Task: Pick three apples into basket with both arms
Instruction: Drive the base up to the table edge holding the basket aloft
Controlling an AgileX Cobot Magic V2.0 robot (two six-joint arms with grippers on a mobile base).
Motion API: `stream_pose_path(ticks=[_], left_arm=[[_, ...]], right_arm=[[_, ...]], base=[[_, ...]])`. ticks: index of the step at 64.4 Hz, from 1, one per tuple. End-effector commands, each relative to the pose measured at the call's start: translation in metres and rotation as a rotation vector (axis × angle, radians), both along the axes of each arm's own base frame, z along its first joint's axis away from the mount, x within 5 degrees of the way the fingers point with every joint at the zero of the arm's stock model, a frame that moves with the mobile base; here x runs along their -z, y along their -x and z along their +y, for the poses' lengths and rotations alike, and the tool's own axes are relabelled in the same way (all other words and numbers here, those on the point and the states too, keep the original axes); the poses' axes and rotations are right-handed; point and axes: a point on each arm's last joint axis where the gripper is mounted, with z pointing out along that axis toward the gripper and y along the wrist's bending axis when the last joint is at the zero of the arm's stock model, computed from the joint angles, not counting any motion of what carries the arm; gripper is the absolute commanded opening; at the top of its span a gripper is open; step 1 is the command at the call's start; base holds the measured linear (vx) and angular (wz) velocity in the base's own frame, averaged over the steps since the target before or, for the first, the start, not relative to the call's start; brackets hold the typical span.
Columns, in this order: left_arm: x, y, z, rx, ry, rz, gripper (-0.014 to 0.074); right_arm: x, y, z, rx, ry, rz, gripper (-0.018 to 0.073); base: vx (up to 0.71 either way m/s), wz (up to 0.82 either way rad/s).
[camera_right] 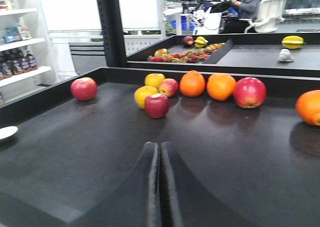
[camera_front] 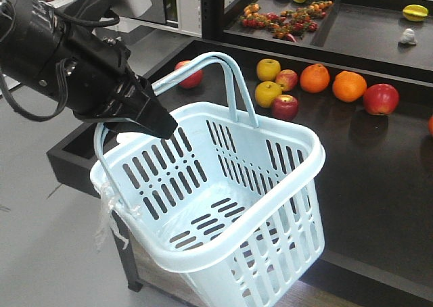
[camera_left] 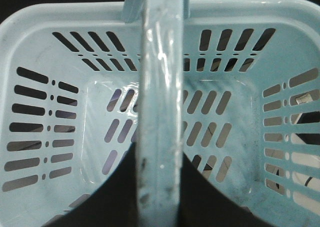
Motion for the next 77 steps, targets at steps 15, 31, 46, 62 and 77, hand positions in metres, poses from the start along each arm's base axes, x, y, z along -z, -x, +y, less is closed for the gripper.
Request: stream_pose_path(ticks=[15, 31, 46, 62, 77], left_arm=[[-0.0226, 0.0132, 0.002, -0.002, 0.089, -0.046, -0.0008], [-0.0226, 0.0132, 0.002, -0.002, 0.089, -0.046, -0.0008], [-0.0226, 0.0132, 0.002, -0.002, 0.089, -0.046, -0.0008], [-0.0226, 0.0132, 0.002, -0.002, 0.089, -0.046, -0.0008], [-0.0226, 0.0132, 0.002, -0.002, 0.089, -0.046, -0.0008]], right_arm=[[-0.0039, 0.0001, 0.0006, -0.006, 0.001, -0.073, -0.0004], [-0.0039, 0.0001, 0.0006, -0.006, 0.001, -0.073, -0.0004], [-0.0039, 0.0001, 0.0006, -0.006, 0.001, -0.073, -0.0004], [-0.0039, 0.0001, 0.0006, -0.006, 0.001, -0.073, -0.0004], [-0.0039, 0.0001, 0.0006, -0.006, 0.001, -0.073, -0.0004]], base=[[0.07, -0.18], [0.06, -0.2], [0.07, -0.26], [0.08, -0.3], [0.07, -0.23]])
